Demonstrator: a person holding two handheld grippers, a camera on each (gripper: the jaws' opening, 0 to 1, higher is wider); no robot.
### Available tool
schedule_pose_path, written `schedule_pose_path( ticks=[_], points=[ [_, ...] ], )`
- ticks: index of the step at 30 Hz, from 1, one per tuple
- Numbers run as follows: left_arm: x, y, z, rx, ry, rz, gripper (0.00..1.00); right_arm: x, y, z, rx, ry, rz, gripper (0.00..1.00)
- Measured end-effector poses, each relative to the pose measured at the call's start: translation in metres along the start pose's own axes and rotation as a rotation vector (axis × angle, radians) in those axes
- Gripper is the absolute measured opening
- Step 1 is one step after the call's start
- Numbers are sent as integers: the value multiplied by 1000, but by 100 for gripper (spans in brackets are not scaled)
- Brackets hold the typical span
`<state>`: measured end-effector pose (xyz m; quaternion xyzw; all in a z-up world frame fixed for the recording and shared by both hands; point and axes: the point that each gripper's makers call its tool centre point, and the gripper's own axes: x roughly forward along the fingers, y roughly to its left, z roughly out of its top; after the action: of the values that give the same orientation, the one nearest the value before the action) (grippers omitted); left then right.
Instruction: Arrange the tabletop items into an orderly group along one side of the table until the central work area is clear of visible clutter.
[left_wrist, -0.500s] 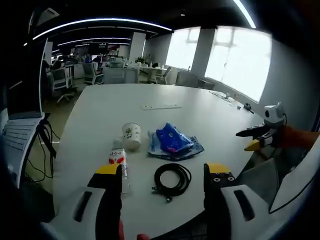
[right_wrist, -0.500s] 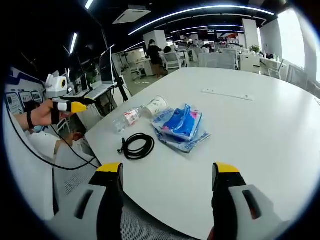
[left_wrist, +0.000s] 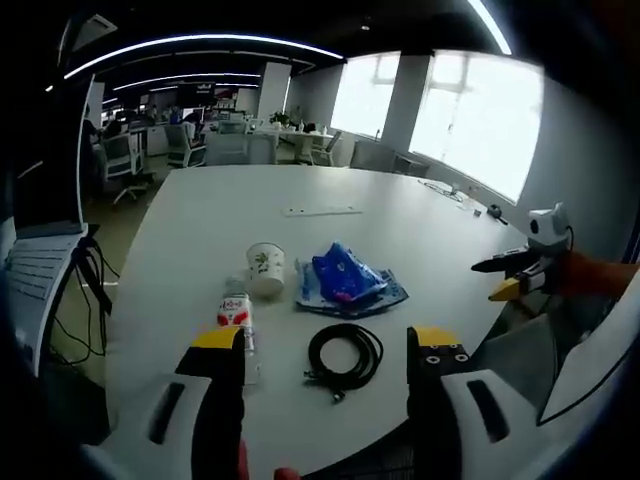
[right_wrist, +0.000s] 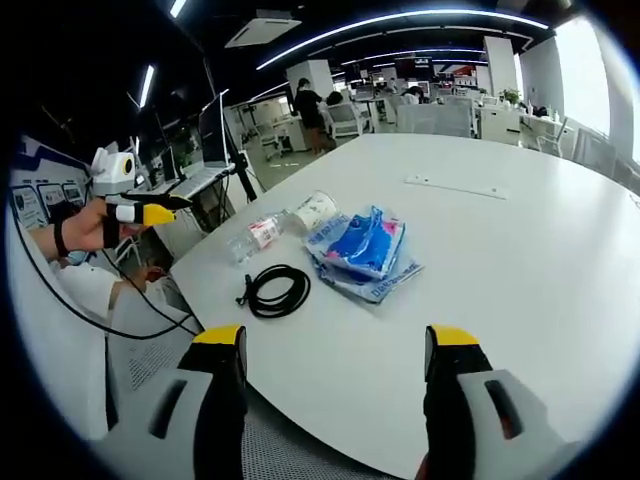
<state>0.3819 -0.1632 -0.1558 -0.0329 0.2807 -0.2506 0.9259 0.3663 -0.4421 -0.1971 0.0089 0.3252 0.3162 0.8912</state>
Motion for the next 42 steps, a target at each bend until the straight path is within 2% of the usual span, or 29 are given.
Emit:
schedule_pose_path(
  ticks=[13, 42],
  points=[
    [0, 1, 5, 10, 0, 0, 66, 8, 7, 3, -14, 5, 24, 72],
    [1, -4, -5, -3, 15, -6, 65, 2, 1, -5, 2, 10, 10, 72]
  ],
)
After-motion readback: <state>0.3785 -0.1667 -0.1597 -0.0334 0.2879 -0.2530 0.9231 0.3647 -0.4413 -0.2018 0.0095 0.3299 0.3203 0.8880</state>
